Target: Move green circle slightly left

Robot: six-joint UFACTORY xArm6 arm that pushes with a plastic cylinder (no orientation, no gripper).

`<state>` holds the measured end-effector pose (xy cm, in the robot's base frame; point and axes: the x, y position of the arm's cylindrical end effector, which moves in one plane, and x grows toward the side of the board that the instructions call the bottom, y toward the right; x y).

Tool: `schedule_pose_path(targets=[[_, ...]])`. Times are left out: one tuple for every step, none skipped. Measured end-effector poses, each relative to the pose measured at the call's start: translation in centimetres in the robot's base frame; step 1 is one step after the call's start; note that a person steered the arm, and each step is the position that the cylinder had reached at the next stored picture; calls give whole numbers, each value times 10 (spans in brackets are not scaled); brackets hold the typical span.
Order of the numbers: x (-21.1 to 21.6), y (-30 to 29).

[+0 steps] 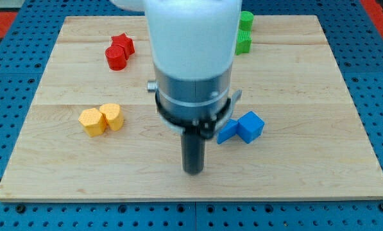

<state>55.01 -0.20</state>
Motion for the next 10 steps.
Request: schedule_pose_path(targets=[[-42, -9], [-49, -9], [-49, -7], [-49, -5], [-78, 7], [-89, 8], [-116, 60], [-172, 138], [-188, 190], [-245, 194]])
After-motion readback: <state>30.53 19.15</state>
